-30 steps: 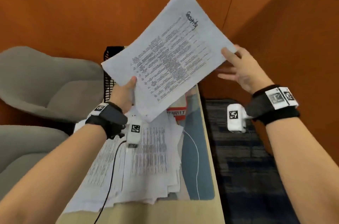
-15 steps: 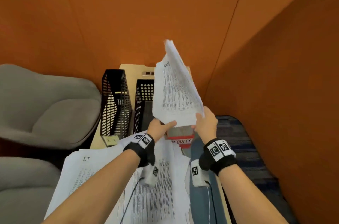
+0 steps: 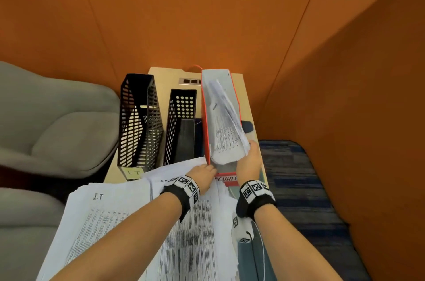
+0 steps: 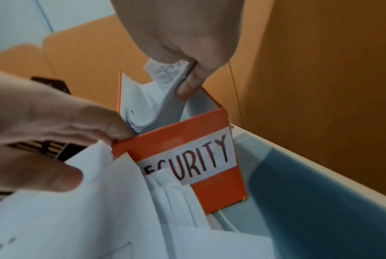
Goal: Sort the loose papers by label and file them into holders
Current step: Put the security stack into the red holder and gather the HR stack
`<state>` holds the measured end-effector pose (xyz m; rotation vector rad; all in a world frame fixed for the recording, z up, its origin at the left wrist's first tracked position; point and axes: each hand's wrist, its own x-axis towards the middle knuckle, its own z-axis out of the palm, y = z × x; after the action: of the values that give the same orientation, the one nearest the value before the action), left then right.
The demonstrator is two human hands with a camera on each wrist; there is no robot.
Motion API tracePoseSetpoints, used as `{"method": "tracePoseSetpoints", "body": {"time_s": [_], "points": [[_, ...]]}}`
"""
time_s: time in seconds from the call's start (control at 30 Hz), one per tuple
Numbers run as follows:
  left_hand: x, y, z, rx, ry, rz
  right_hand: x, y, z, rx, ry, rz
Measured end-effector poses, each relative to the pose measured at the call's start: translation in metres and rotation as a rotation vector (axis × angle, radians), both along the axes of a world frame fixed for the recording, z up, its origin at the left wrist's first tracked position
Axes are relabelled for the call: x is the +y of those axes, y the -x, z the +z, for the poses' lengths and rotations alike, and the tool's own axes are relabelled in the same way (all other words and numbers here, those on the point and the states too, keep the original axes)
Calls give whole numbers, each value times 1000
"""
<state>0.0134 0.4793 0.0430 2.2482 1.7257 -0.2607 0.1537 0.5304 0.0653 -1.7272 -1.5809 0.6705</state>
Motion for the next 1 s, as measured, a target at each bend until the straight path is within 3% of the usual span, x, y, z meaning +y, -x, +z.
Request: {"method": "tracePoseSetpoints", "body": {"time_s": [0.07,0.2,0.3,0.37,0.43,0.5,0.57,0.63,0.77,1.0], "points": [[2,2,-2,-7,-11,-18,3,3,-3,-5,37,7],[4,1,-1,-3,12,-36,5,2,-3,-243,129,54],[-3,1,12,-94,34,-27,5,-16,3,-106,123,106],[-17,7,16,-310,-100,50,-3,-34,-3,14,172,48],[-43,15,8,-540,-232,337,-21,-55,-27,35,317,-9],[-79,21,-12,-582,-239,749,-49,-71,-61,-111,624,95],[-122,30,-30,-355,-15,1108,-83,-76,-93,-229,866,213],[-166,43,-49,-145,291,1249,-114,-68,-111,-221,870,288],[-231,58,-84,-131,539,1178,-137,-45,-121,-42,822,224],[-254,74,-78,-160,560,1069,-120,-37,-116,158,797,260]]}}
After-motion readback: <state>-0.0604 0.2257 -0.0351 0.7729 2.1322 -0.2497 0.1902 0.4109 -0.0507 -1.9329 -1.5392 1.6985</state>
